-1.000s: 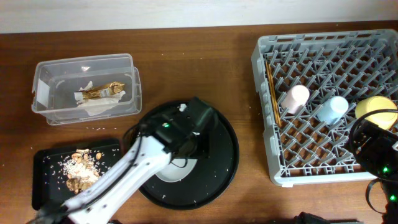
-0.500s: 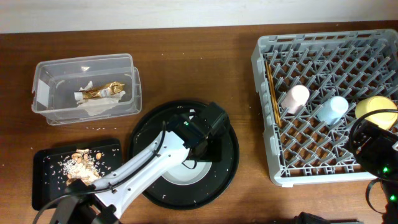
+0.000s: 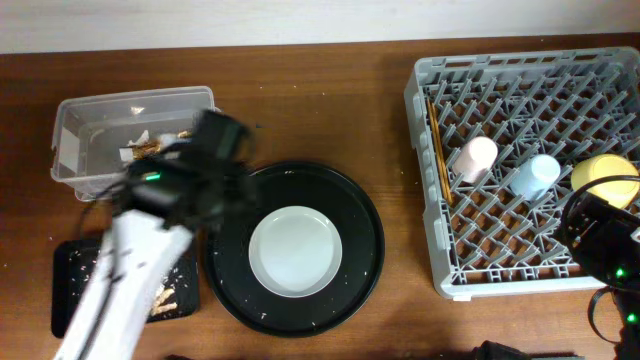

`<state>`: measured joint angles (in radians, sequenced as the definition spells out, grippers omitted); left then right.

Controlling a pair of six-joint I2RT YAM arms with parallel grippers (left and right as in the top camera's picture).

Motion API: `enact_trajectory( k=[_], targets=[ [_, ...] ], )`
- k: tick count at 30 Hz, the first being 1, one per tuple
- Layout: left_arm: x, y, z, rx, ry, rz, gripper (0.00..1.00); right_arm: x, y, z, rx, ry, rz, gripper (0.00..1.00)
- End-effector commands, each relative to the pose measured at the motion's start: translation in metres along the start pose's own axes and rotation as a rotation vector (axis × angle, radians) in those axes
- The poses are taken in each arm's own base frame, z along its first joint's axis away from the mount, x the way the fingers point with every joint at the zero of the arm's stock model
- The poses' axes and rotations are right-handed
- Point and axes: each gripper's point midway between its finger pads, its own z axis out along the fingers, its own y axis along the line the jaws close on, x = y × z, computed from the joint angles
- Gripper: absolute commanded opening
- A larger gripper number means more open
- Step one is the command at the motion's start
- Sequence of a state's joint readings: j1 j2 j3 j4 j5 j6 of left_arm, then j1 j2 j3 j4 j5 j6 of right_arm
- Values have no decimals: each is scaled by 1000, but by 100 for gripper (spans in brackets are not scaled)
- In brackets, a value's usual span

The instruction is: Sort waste into correct bins and load items into the dishwasher rack

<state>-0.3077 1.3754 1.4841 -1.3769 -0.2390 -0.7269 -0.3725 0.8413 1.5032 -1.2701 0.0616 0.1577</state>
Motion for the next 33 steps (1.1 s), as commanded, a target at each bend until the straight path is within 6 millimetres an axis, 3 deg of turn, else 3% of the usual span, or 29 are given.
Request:
enact_trajectory(
  k=[1, 4, 9, 12, 15, 19, 22, 26, 33],
  targets=[
    [-26, 55, -10, -75, -62, -192, 99, -4, 0, -4, 0, -18, 8, 98],
    [-29, 78, -7, -112, -41, -270, 99, -4, 0, -4, 0, -18, 8, 98],
    [-31, 85, -7, -122, -41, -294, 99, -5, 6, -4, -40, -22, 59, 98],
    [-31, 85, -7, -123, -41, -294, 99, 7, 57, -14, -334, 93, 299, 98],
    [-31, 85, -7, -123, -41, -294, 99, 19, 94, -34, -560, 215, 356, 98],
    [-31, 85, -7, -123, -41, -294, 99, 21, 111, -47, -681, 254, 352, 98],
    [-31, 85, -7, -123, -41, -294, 99, 22, 133, -69, -861, 289, 306, 98],
    [-31, 85, -7, -123, -41, -294, 99, 38, 134, -73, -879, 341, 256, 98],
    [-31, 85, -7, -123, -41, -294, 99, 64, 130, -78, -841, 472, 315, 98]
  ],
)
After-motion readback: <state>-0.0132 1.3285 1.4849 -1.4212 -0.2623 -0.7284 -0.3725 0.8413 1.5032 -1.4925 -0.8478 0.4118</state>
